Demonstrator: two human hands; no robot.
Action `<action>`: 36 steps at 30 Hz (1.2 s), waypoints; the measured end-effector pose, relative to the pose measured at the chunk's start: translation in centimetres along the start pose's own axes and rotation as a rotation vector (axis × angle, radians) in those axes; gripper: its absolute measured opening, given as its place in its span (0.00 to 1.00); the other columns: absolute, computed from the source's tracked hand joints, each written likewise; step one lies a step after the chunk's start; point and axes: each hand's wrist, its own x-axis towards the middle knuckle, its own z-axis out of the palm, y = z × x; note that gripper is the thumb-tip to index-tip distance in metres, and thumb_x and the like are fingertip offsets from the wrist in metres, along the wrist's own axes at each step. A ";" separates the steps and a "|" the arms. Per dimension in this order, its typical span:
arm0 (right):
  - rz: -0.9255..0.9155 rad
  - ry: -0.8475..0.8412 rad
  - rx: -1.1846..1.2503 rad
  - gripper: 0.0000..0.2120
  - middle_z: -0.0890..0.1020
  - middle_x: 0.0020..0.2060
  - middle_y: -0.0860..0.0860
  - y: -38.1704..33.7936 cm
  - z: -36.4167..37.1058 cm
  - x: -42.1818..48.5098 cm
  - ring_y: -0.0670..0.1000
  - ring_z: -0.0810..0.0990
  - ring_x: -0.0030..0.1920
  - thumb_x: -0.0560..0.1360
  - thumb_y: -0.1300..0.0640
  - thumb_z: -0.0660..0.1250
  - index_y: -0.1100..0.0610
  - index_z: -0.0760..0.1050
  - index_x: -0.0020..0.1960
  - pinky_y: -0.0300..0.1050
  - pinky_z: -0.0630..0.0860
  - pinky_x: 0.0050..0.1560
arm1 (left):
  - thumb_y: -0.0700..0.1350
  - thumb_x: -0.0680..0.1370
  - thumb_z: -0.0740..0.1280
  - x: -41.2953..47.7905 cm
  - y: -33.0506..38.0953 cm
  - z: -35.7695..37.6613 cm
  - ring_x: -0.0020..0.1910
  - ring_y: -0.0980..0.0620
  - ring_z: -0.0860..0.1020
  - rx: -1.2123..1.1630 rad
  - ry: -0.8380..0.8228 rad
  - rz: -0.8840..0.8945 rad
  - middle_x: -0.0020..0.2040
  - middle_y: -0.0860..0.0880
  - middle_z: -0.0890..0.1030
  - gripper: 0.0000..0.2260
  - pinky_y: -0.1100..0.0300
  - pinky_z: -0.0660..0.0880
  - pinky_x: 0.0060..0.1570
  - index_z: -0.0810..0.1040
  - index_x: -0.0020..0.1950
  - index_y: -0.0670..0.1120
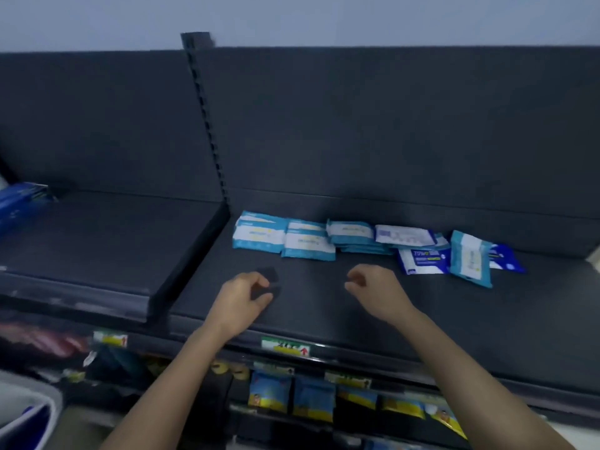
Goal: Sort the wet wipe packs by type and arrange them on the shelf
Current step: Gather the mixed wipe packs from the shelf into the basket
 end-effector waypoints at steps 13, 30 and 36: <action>0.115 0.264 -0.308 0.17 0.77 0.54 0.61 15.2 -8.6 8.5 0.63 0.74 0.58 0.77 0.50 0.66 0.63 0.77 0.57 0.55 0.75 0.53 | 0.45 0.79 0.65 12.8 9.6 8.7 0.62 0.45 0.74 0.030 0.028 0.177 0.60 0.43 0.78 0.14 0.61 0.65 0.61 0.77 0.62 0.40; -0.002 -0.178 -0.203 0.25 0.66 0.72 0.43 18.2 -8.0 7.7 0.50 0.65 0.71 0.78 0.39 0.58 0.42 0.62 0.73 0.54 0.58 0.71 | 0.60 0.70 0.69 21.9 14.3 12.7 0.61 0.46 0.63 0.617 -0.525 0.176 0.61 0.48 0.68 0.24 0.53 0.62 0.60 0.71 0.63 0.53; 0.180 0.130 -0.136 0.22 0.77 0.57 0.57 19.3 -10.0 7.3 0.57 0.73 0.60 0.74 0.45 0.68 0.57 0.75 0.63 0.50 0.71 0.61 | 0.60 0.64 0.75 21.8 12.9 13.2 0.65 0.47 0.66 0.373 -0.682 0.120 0.67 0.47 0.67 0.43 0.51 0.68 0.64 0.58 0.72 0.51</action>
